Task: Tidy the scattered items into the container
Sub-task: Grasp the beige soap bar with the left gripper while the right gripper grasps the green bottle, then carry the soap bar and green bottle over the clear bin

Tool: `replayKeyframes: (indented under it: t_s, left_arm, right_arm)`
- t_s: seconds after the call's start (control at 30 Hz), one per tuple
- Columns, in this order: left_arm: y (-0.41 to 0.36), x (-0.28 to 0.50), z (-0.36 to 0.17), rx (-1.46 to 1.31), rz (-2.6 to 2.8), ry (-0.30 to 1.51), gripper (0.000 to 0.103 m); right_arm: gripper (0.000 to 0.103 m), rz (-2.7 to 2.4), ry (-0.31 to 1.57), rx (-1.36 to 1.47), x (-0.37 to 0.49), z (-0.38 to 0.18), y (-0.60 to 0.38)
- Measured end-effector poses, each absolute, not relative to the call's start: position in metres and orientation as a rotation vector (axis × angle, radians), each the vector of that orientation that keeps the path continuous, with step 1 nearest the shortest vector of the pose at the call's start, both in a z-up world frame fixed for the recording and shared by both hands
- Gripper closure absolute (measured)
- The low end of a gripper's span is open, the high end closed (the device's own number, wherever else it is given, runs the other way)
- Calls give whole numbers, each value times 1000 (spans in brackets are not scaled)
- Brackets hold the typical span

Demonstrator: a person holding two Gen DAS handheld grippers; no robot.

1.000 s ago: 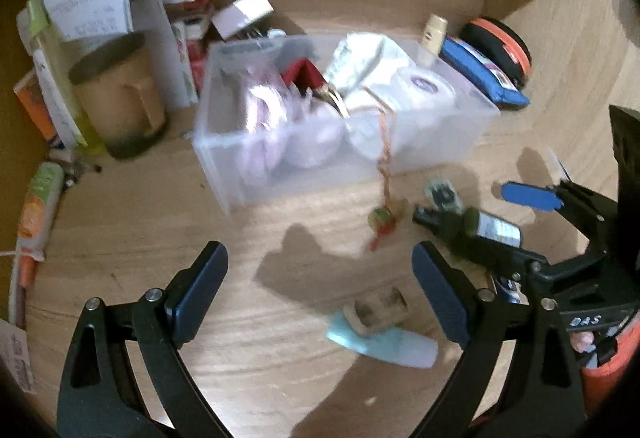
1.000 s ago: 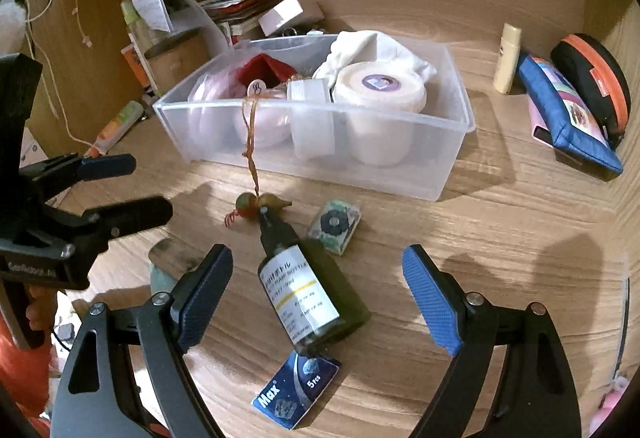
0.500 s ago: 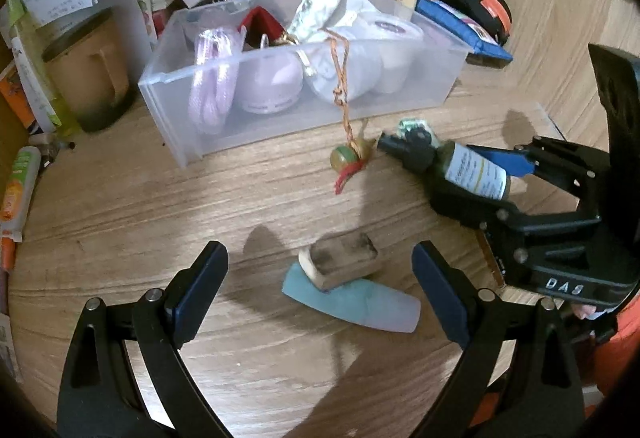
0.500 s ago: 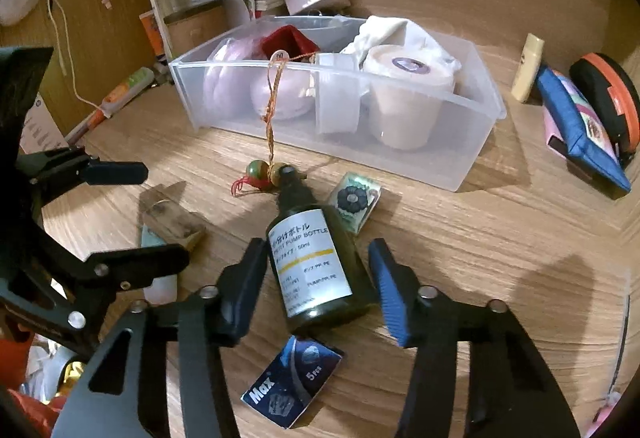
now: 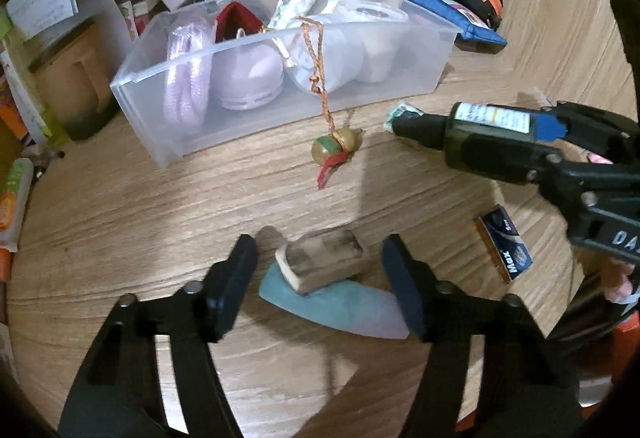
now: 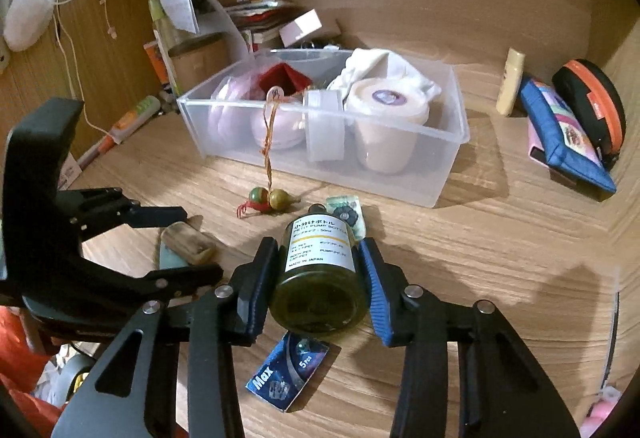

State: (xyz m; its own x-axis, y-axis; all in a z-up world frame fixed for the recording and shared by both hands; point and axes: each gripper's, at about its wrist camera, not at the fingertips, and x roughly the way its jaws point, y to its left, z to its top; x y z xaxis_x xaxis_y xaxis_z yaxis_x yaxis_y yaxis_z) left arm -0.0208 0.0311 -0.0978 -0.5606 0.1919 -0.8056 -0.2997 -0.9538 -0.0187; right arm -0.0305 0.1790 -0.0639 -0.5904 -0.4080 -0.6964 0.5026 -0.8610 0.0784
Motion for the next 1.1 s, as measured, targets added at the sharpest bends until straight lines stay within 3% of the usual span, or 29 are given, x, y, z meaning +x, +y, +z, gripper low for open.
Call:
replayKeyframes:
  t_s: [0.1, 0.4, 1.1]
  left_arm:
    - [28, -22, -95, -1286, 2540, 142, 58]
    - [19, -20, -81, -1239, 2579, 92, 58]
    - [-2, -41, 8, -939, 2709, 13, 58]
  right_arm:
    - [65, -2422, 164, 996, -29, -58, 181]
    - [65, -2444, 130, 933, -25, -40, 190]
    - [65, -2514, 26, 788, -45, 8, 199]
